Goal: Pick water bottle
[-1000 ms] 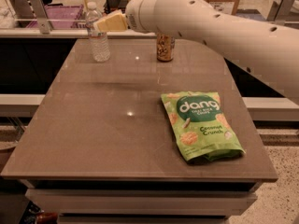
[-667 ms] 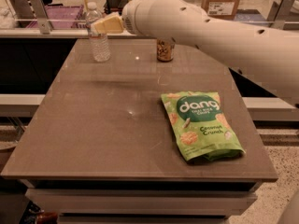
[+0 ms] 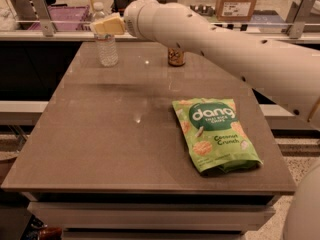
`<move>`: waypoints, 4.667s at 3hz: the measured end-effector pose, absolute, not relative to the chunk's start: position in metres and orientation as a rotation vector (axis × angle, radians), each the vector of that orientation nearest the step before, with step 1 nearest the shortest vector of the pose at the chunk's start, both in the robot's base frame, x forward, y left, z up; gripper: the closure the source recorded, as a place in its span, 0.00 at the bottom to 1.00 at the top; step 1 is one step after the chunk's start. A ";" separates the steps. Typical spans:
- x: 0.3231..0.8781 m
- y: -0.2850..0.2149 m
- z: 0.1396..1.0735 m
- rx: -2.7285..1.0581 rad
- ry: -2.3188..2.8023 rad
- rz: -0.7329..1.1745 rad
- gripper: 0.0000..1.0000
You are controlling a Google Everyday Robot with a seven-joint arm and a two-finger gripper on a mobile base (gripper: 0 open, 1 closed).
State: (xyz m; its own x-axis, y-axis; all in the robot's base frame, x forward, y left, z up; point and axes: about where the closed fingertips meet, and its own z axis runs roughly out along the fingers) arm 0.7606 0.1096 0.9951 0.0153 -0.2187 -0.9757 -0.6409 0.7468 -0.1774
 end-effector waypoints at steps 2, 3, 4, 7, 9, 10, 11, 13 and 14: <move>0.803 0.043 0.968 -0.711 1.490 0.446 0.00; 0.793 0.074 0.980 -0.754 1.425 0.492 0.00; 0.794 0.076 0.978 -0.761 1.426 0.499 0.00; 0.800 0.125 0.970 -0.880 1.449 0.611 0.00; 0.796 0.174 0.967 -0.939 1.464 0.717 0.17; 0.795 0.177 0.966 -0.942 1.463 0.720 0.41; 0.795 0.181 0.965 -0.946 1.462 0.725 0.65; 0.793 0.186 0.963 -0.952 1.461 0.732 1.00; 0.792 0.185 0.968 -0.953 1.451 0.734 1.00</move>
Offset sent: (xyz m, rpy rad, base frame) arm 0.0133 0.0057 -0.0041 0.2522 -0.0742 0.3189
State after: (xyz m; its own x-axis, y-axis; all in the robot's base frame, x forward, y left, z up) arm 0.7918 0.1853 0.9683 0.0259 -0.1387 -0.9900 -0.8799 0.4669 -0.0884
